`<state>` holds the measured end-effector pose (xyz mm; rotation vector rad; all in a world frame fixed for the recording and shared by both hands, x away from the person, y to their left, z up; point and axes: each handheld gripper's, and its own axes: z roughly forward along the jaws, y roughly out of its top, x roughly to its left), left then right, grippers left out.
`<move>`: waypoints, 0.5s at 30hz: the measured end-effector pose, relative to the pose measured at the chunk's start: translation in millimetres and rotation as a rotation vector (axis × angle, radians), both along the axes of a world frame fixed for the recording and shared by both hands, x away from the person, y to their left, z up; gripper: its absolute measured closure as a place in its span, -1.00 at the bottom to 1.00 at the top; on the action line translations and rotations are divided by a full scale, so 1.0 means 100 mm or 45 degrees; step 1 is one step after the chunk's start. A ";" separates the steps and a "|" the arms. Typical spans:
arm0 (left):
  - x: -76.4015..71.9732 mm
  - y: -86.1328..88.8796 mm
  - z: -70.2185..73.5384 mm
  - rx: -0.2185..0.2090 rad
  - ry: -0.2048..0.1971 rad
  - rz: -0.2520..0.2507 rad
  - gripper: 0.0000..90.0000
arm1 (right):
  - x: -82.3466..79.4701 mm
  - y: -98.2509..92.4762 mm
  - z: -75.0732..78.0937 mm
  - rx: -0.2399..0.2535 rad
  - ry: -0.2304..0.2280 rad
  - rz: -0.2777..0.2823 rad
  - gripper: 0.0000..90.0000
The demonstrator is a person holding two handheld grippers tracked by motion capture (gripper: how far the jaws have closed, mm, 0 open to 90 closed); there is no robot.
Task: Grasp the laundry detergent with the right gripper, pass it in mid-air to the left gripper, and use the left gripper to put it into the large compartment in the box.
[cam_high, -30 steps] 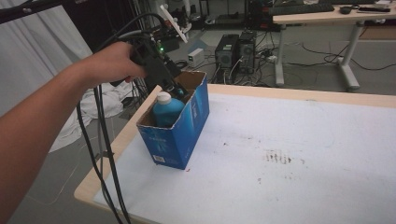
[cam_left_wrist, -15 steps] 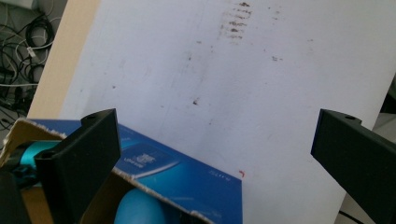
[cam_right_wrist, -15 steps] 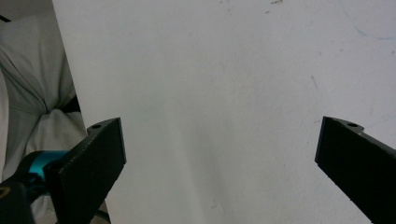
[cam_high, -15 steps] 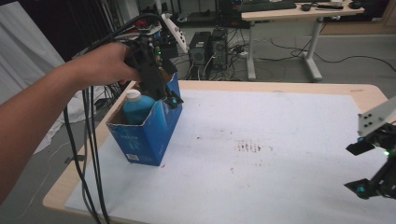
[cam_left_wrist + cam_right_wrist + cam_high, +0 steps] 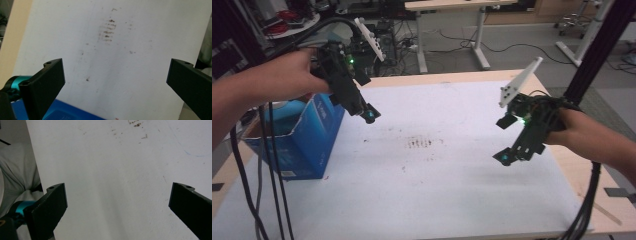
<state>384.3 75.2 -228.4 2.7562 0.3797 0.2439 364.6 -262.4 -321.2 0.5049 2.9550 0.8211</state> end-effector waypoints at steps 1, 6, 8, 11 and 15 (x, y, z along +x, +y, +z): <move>-0.01 -0.04 -0.04 0.011 0.007 -0.023 -0.96 | 0.00 0.01 0.01 -0.005 0.005 -0.008 -0.98; -0.01 -0.20 -0.20 0.039 0.067 -0.050 -0.96 | 0.01 0.06 0.04 -0.013 -0.004 0.013 -0.98; -0.01 -0.23 -0.23 0.045 0.070 -0.058 -0.96 | 0.02 0.08 0.04 -0.018 0.001 0.015 -0.98; 0.00 -0.26 -0.26 0.047 0.078 -0.077 -0.96 | 0.02 0.09 0.03 -0.038 0.003 0.019 -0.98; 0.01 -0.28 -0.30 0.049 0.086 -0.093 -0.96 | 0.01 0.11 0.03 -0.040 0.003 0.029 -0.98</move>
